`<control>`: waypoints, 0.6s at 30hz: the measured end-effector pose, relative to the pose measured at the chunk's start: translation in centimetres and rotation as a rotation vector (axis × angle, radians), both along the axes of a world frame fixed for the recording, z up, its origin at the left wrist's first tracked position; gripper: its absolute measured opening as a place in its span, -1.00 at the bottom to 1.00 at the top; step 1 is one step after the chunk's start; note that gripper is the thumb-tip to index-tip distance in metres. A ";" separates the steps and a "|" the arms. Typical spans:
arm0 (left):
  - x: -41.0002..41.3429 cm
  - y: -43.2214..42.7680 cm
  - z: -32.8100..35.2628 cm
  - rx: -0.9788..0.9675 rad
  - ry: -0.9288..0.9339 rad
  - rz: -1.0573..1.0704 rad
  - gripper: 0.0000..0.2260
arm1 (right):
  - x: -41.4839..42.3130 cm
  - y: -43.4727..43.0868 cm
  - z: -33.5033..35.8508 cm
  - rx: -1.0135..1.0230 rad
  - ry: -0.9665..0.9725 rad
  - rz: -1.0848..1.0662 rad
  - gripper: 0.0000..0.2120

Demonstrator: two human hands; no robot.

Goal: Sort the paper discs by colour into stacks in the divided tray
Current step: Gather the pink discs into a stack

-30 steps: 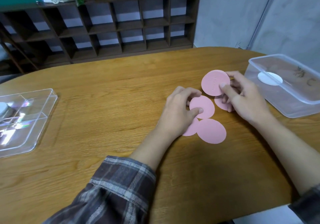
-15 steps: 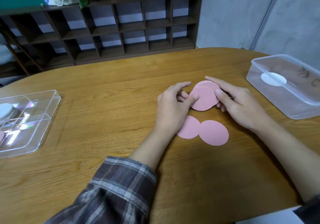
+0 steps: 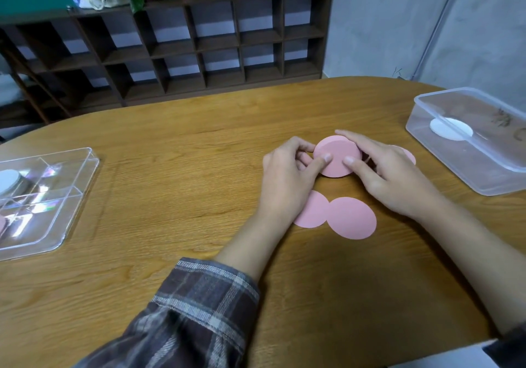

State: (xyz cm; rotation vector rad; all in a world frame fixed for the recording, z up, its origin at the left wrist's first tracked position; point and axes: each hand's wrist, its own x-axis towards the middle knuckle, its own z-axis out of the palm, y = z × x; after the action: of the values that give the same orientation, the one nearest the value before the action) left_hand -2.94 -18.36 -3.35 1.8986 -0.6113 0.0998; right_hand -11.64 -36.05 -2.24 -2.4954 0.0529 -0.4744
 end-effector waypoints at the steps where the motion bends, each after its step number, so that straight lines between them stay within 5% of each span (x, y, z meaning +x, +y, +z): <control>1: 0.0 -0.1 -0.1 0.021 -0.032 -0.002 -0.79 | -0.1 -0.1 0.0 0.004 -0.015 -0.011 -0.57; 7: -0.7 -0.9 -0.1 0.151 -0.270 -0.171 -0.80 | 0.1 -3.3 0.1 0.161 -0.139 -0.172 -0.64; 12: -1.2 -1.9 -0.3 0.505 -0.390 -0.458 -0.62 | 0.3 -4.7 -0.3 0.235 -0.180 -0.273 -0.64; 18: -1.3 -2.2 0.3 0.686 -0.438 -0.474 -0.54 | 0.4 -4.5 -0.4 0.197 -0.117 -0.311 -0.63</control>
State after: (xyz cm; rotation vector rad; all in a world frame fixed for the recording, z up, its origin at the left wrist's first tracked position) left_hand -4.28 -20.61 -3.05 2.3351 -1.5308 -0.0077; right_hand -11.24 -40.53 -2.61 -2.2684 0.4254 -0.7063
